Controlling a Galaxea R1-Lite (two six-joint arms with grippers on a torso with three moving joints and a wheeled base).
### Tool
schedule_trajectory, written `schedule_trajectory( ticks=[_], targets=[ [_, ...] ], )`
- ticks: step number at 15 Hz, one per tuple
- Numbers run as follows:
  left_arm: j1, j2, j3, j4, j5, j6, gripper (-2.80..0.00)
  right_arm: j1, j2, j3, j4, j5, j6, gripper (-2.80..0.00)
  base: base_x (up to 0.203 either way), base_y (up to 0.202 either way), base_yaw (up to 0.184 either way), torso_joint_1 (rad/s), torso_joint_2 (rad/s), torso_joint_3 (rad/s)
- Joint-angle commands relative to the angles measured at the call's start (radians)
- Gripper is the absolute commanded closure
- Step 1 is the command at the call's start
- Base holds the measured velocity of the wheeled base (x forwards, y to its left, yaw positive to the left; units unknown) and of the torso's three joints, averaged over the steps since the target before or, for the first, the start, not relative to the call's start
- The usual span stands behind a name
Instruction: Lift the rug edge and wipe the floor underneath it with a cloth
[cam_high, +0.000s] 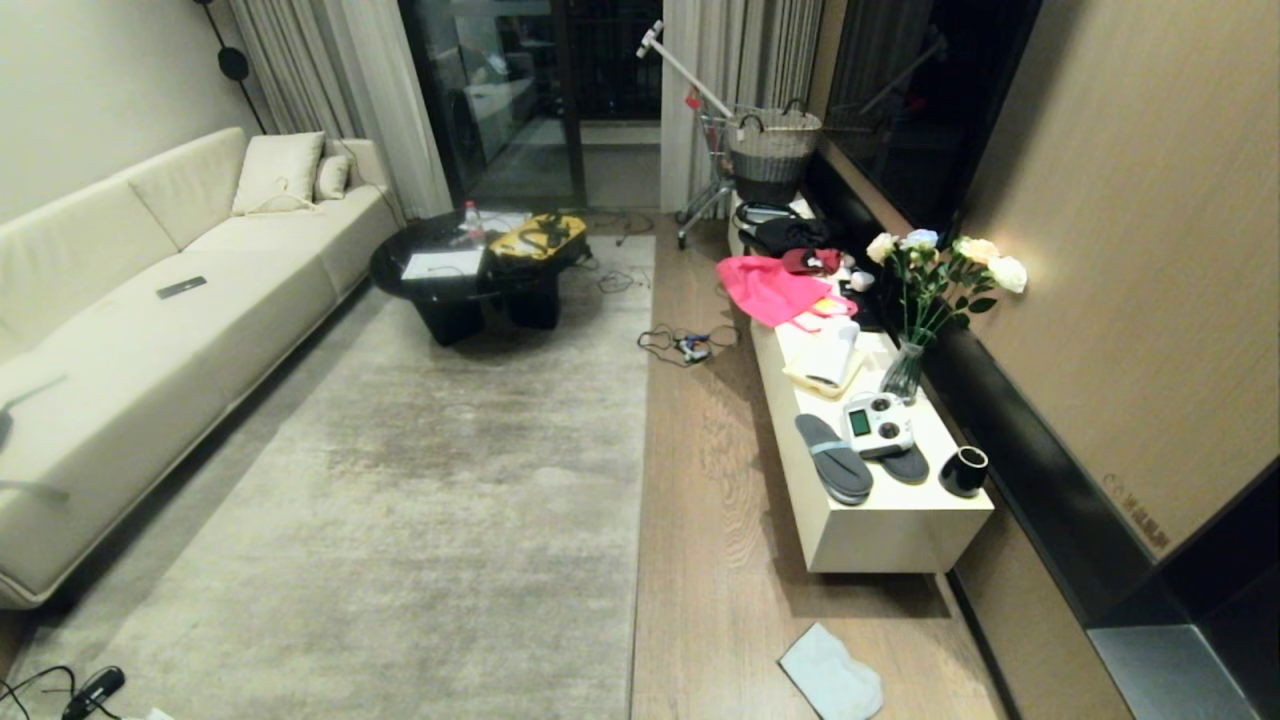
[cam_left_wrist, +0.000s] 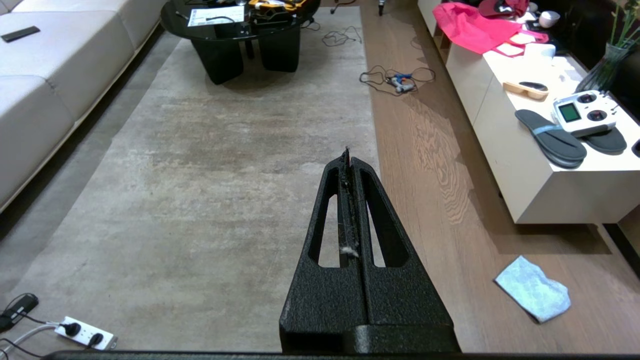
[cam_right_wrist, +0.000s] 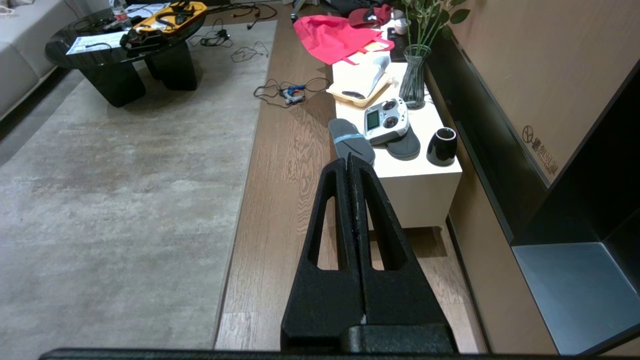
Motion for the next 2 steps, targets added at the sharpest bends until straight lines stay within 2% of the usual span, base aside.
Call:
schedule_trajectory(
  ticks=[1, 2],
  targets=[
    [0.0, 0.0, 0.0, 0.0, -0.001, 0.0, 0.0, 0.0, 0.001, 0.0, -0.001, 0.0, 0.0, 0.0, 0.0, 0.0, 0.0, 0.0, 0.0, 0.0],
    [0.0, 0.0, 0.0, 0.0, -0.001, 0.0, 0.0, 0.0, 0.001, 0.0, -0.001, 0.0, 0.0, 0.0, 0.0, 0.0, 0.0, 0.0, 0.0, 0.0]
  ],
)
